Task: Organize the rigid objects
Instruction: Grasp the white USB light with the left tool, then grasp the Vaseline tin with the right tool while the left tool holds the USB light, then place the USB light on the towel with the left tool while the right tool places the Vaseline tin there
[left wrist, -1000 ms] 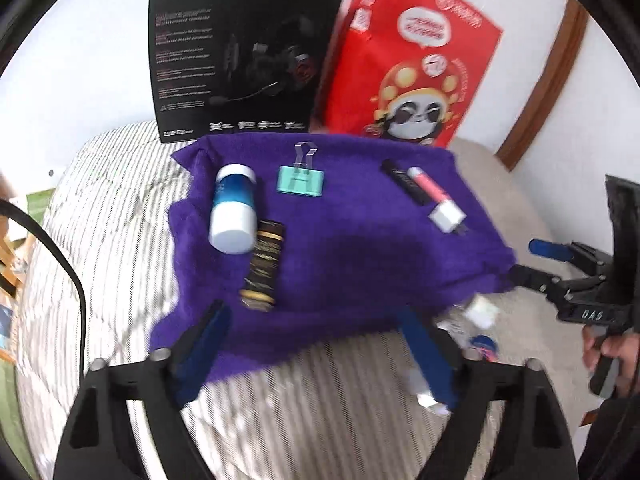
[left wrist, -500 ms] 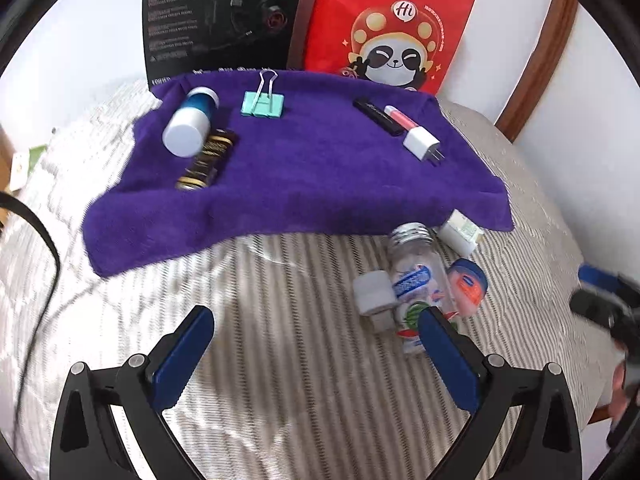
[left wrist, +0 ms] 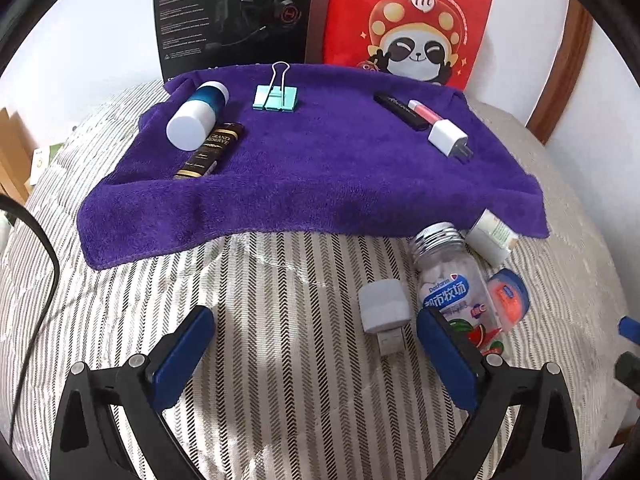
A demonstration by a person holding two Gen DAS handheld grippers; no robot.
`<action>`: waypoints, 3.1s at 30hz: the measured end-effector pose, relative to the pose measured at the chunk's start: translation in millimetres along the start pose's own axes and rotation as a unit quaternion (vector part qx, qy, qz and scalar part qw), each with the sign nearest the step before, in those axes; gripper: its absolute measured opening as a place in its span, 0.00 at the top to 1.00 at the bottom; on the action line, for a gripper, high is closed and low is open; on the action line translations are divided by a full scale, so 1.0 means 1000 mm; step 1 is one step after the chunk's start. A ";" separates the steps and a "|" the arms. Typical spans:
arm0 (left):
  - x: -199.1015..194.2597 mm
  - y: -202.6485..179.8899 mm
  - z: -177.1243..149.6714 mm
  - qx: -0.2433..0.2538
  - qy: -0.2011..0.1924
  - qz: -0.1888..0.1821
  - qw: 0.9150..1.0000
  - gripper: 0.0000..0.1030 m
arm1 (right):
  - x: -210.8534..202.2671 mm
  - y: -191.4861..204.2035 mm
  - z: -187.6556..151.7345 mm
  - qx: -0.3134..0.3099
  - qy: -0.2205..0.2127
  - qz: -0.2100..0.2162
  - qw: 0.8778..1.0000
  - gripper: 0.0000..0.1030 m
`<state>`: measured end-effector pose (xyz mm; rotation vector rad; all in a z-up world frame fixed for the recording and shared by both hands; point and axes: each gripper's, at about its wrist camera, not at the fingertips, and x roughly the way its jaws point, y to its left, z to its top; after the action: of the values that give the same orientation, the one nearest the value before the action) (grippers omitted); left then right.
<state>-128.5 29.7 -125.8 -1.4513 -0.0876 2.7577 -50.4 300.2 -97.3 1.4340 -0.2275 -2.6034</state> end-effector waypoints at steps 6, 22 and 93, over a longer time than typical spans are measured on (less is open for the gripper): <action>0.001 -0.014 -0.004 0.013 -0.022 0.040 0.999 0.12 | -0.003 -0.003 -0.002 0.001 -0.009 0.007 1.000 0.00; -0.014 -0.013 -0.008 0.012 -0.037 -0.017 0.999 0.78 | 0.010 0.018 0.006 -0.022 -0.016 0.034 0.999 0.01; -0.022 0.068 0.091 0.013 -0.043 -0.101 0.994 0.78 | 0.074 0.090 0.105 -0.096 -0.047 0.009 0.994 0.65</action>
<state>-190.7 -43.2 -60.7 -1.2424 -0.1871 2.6462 -172.0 202.0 -84.0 1.2412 0.0002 -2.5994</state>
